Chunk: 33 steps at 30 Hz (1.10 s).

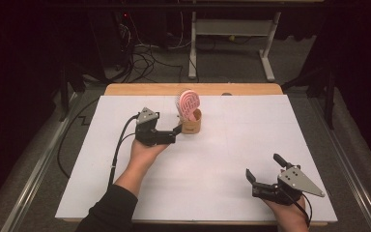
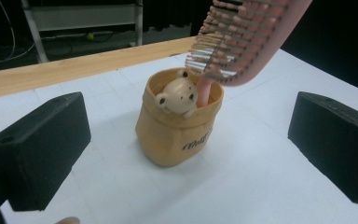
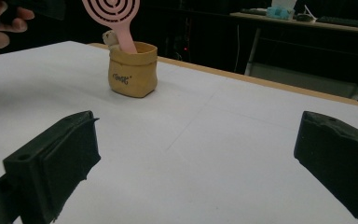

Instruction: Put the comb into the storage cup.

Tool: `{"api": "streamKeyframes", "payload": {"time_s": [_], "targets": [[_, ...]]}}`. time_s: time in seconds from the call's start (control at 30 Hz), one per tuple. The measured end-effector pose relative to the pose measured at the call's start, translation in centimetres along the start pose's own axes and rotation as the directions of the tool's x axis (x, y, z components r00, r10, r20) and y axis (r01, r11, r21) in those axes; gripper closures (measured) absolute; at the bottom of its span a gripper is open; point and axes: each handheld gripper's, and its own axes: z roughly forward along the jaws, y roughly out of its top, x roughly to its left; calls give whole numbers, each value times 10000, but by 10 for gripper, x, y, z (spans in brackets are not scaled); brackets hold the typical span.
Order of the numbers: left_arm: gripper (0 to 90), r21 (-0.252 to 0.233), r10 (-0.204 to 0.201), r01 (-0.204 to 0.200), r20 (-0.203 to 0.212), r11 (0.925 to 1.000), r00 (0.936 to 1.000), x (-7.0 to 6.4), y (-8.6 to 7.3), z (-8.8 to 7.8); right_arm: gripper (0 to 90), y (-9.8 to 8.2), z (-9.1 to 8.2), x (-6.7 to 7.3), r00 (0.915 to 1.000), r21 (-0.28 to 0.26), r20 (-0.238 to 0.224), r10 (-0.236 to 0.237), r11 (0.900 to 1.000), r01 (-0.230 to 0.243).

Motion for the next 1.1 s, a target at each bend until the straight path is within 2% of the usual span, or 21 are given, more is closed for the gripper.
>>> {"api": "streamKeyframes", "payload": {"time_s": [0.27,0.37,0.53,0.63,0.73,0.87,0.97,1.1], "targets": [[0,74,54,-53,-87,10000,9999,3,-22,-24,5,0,-1,1,10000,-8,29,-16,10000,16],[0,54,150,-149,-273,9999,9995,6,-31,-37,5,1,-1,0,10000,-16,52,-34,10000,34],[0,17,-23,24,-442,10000,9990,13,-43,-58,5,0,-1,0,10000,7,56,-58,10000,58],[0,-32,136,-138,-533,9999,9985,14,-48,-72,4,0,-1,1,10000,6,71,-53,10000,52],[0,13,299,-299,-696,9996,9971,14,-52,-86,5,0,-1,1,10000,23,59,-43,10000,43],[0,-92,249,-257,-854,9996,9960,11,-60,-103,5,0,0,2,10000,38,65,-68,10000,68],[0,4,360,-362,-1149,9993,9927,6,-72,-109,5,-1,0,2,9999,53,61,-110,9999,110],[0,-81,198,-208,-1070,9998,9941,2,-88,-116,5,-1,-1,2,9999,46,96,-128,9999,128]]}}
